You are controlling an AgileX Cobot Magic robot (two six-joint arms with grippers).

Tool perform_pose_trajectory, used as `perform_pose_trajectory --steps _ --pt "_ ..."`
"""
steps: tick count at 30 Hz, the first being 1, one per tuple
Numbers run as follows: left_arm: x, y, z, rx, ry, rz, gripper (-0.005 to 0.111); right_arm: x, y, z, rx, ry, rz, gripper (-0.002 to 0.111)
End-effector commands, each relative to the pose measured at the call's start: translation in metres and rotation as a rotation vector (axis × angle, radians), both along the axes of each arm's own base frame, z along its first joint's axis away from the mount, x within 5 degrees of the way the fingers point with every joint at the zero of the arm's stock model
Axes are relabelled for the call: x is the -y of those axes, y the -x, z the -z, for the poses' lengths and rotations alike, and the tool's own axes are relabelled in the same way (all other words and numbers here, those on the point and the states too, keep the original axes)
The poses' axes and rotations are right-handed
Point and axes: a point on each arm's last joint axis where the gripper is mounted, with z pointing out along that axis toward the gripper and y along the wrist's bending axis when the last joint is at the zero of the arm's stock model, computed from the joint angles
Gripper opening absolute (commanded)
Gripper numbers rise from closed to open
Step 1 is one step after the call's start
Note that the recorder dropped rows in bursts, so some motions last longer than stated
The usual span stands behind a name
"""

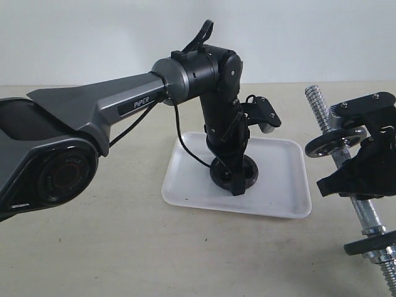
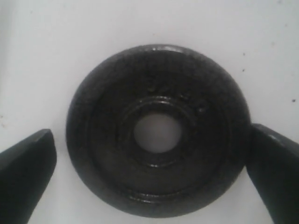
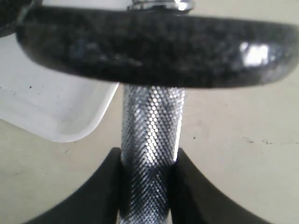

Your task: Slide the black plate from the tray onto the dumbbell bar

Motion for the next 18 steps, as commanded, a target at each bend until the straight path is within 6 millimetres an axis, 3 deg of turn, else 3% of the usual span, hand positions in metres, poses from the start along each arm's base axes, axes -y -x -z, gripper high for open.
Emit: perform_pose_trajectory --steps 1,18 --pt "0.001 0.0 0.003 0.044 -0.055 -0.002 0.11 -0.007 -0.028 -0.051 0.491 -0.104 -0.015 0.0" --pt "0.014 0.006 0.002 0.018 0.041 0.001 0.11 -0.007 -0.029 -0.051 0.491 -0.106 -0.012 0.0"
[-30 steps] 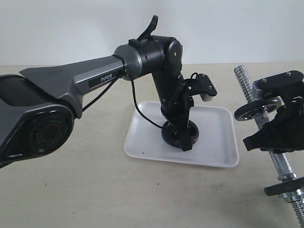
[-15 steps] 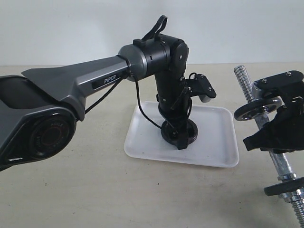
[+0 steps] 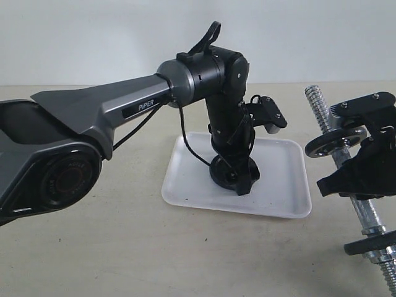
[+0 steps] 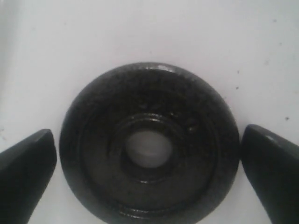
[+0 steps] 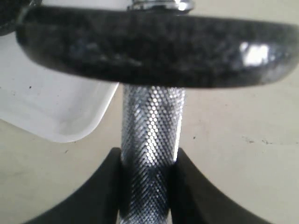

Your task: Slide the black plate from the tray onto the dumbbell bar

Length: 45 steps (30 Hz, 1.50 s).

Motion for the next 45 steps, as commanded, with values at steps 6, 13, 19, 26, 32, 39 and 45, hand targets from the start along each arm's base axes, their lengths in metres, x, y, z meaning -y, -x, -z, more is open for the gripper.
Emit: perform_pose_trajectory --steps 6,13,19,26,32,39,45 --pt "0.0032 0.0011 0.0033 0.0 0.015 0.004 0.11 -0.0066 -0.0284 -0.0506 0.489 -0.105 -0.013 0.0" --pt "0.0071 -0.0042 0.0017 0.058 0.06 -0.002 0.11 -0.0066 -0.0284 -0.0506 0.489 -0.105 -0.013 0.0" --pt "0.006 -0.0028 0.0022 0.042 0.048 0.0 0.11 -0.0066 -0.0284 -0.0506 0.489 -0.105 -0.013 0.0" --pt "0.006 -0.0028 0.0022 0.041 0.048 -0.006 0.11 -0.0066 -0.0283 -0.0504 0.487 -0.106 -0.011 0.0" --pt "0.0045 -0.0008 0.0028 0.011 0.035 -0.044 0.11 -0.0066 -0.0283 -0.0504 0.487 -0.106 -0.011 0.0" --pt "0.001 0.0 0.004 -0.004 0.004 -0.042 0.11 -0.0066 -0.0283 -0.0504 0.487 -0.106 -0.011 0.0" --pt "-0.0007 0.0002 0.0043 -0.006 -0.015 -0.038 0.11 -0.0066 -0.0283 -0.0504 0.487 -0.106 -0.011 0.0"
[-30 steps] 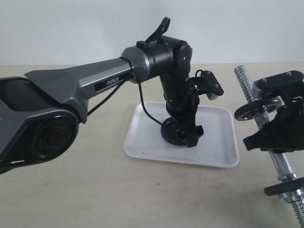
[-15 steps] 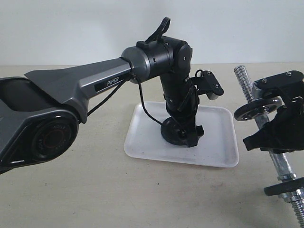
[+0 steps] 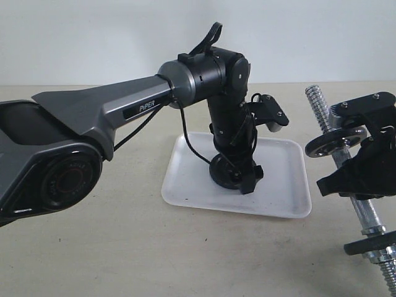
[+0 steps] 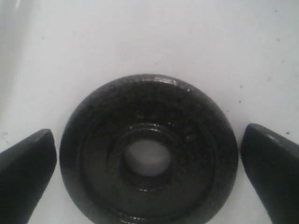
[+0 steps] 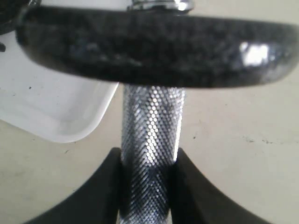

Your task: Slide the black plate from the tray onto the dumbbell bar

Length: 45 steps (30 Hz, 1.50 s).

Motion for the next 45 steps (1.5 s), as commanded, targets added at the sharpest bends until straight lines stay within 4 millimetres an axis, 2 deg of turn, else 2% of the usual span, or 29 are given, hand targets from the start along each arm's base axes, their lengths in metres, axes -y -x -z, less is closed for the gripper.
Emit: perform_pose_trajectory --steps 1,41,45 --pt "-0.002 0.001 0.005 -0.015 -0.033 -0.001 0.11 -0.007 -0.028 -0.05 0.487 -0.102 -0.015 0.0" --pt "-0.003 0.003 0.005 -0.038 -0.037 -0.006 0.11 -0.007 -0.028 -0.05 0.487 -0.104 -0.014 0.0" --pt "-0.001 0.005 0.018 -0.079 -0.027 -0.012 0.11 -0.007 -0.028 -0.05 0.487 -0.104 -0.014 0.0"
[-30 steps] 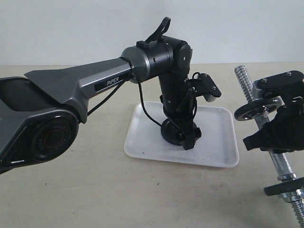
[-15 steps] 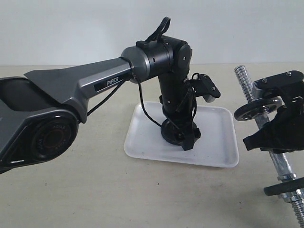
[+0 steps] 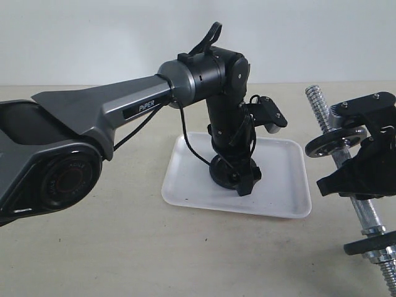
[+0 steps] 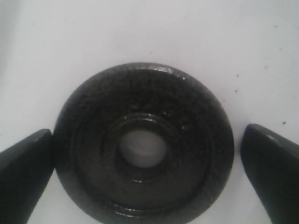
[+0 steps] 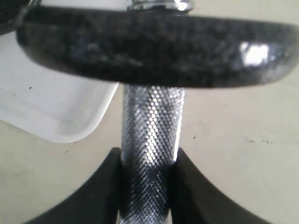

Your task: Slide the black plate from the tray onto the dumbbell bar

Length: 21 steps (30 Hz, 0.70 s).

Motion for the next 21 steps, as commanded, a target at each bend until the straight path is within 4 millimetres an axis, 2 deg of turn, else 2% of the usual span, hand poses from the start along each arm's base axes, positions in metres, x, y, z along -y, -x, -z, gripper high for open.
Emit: perform_pose_trajectory --steps 1,6,21 --pt "0.001 0.004 0.022 -0.066 -0.013 -0.013 0.11 -0.007 -0.028 -0.05 0.487 -0.104 -0.014 0.0" --pt "0.0 0.005 0.042 -0.094 -0.04 -0.021 0.11 -0.007 -0.028 -0.05 0.487 -0.105 -0.012 0.0" --pt "0.0 0.004 0.042 -0.09 -0.042 -0.022 0.11 -0.007 -0.028 -0.05 0.487 -0.103 -0.014 0.0"
